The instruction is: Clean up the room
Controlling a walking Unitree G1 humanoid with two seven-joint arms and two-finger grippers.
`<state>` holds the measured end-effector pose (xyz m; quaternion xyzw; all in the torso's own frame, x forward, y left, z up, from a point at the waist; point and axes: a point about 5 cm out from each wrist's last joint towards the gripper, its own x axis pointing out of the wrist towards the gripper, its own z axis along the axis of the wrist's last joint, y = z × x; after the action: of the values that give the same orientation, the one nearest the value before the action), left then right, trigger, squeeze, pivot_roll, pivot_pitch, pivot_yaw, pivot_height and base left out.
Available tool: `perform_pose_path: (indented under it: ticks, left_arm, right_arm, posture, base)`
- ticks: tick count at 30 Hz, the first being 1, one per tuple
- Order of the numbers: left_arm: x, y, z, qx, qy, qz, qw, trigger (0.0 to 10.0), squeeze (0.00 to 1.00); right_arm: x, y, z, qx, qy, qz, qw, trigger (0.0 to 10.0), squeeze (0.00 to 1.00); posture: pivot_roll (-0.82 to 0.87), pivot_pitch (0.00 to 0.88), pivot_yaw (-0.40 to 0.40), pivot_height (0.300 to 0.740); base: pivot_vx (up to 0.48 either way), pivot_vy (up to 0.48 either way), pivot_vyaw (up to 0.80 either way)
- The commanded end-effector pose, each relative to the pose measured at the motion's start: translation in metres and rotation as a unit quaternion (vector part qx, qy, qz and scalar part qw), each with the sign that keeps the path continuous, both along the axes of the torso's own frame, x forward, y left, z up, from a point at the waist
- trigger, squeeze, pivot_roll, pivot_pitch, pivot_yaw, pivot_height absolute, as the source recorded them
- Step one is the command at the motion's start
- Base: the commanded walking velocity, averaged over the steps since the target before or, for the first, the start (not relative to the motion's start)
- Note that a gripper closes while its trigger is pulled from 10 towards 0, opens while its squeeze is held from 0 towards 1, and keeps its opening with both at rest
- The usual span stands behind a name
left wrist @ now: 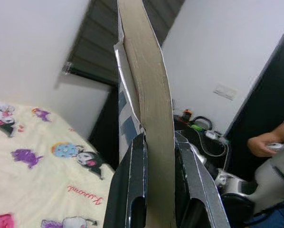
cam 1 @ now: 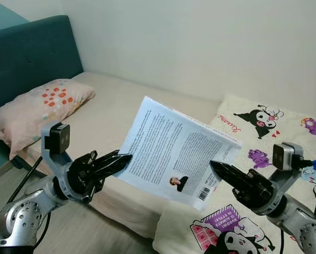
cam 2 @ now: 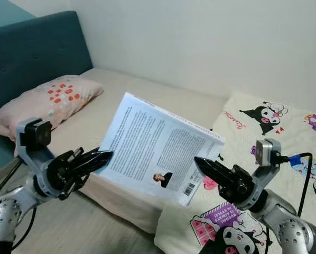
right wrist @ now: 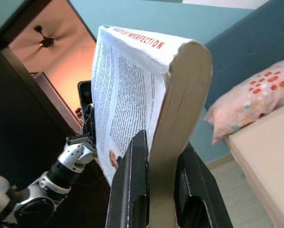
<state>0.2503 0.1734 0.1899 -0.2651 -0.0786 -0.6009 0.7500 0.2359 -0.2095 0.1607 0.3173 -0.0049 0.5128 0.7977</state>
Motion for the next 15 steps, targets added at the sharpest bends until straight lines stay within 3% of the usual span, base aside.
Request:
perform_pose_path:
  ticks: [1,4,5,6,7,10,11,13,15]
  left_arm:
    - [0.010,-0.008,0.001,0.009,-0.005,0.023,1.000,10.0,0.00]
    - [0.015,-0.011,-0.004,0.018,0.006,0.038,0.999,10.0,0.00]
    - [0.017,-0.012,-0.006,0.014,0.015,0.048,0.999,10.0,0.09]
    - [0.023,-0.011,-0.008,0.011,0.029,0.070,0.997,10.0,0.93]
    - [0.029,-0.010,-0.012,0.012,0.044,0.098,0.994,10.0,1.00]
    - [0.046,-0.004,-0.021,0.018,0.079,0.179,0.981,10.0,1.00]
    - [0.046,-0.004,-0.021,0.018,0.079,0.179,0.981,10.0,1.00]
    - [0.060,0.009,-0.032,0.025,0.110,0.259,0.959,10.0,1.00]
    - [0.070,0.027,-0.047,0.036,0.150,0.342,0.927,10.0,1.00]
  right_arm:
    - [0.004,0.010,-0.004,-0.015,0.011,0.011,1.000,0.0,0.00]
    - [0.008,0.013,-0.006,-0.019,0.014,0.006,1.000,0.0,0.00]
    - [0.009,0.014,-0.007,-0.020,0.012,0.000,1.000,0.0,0.00]
    - [0.011,0.014,-0.008,-0.019,0.013,-0.007,1.000,0.0,0.00]
    - [0.013,0.014,-0.008,-0.017,0.013,-0.017,1.000,0.0,0.00]
    - [0.021,0.012,-0.012,-0.017,0.016,-0.058,0.998,0.0,0.00]
    - [0.021,0.012,-0.012,-0.017,0.016,-0.058,0.998,0.0,0.00]
    - [0.027,0.009,-0.013,-0.012,0.013,-0.086,0.996,0.0,0.00]
    - [0.033,0.005,-0.017,-0.016,0.017,-0.120,0.993,0.0,0.00]
  posture:
    - [-0.07,0.000,-0.009,0.721]
    - [-0.07,0.000,-0.009,0.721]
    - [-0.07,0.000,-0.013,0.721]
    - [-0.07,0.000,-0.012,0.721]
    - [-0.07,0.000,-0.012,0.721]
    - [-0.07,0.000,-0.013,0.721]
    - [-0.07,0.000,-0.013,0.721]
    - [-0.07,0.000,-0.013,0.721]
    - [-0.07,0.000,-0.013,0.721]
  base:
    - [0.000,0.000,0.00]
    - [0.000,0.000,0.00]
    - [0.000,0.000,0.00]
    - [0.000,0.000,0.00]
    - [0.000,0.000,0.00]
    - [0.000,0.000,0.00]
    - [0.000,0.000,0.00]
    - [0.000,0.000,0.00]
    - [0.000,0.000,0.00]
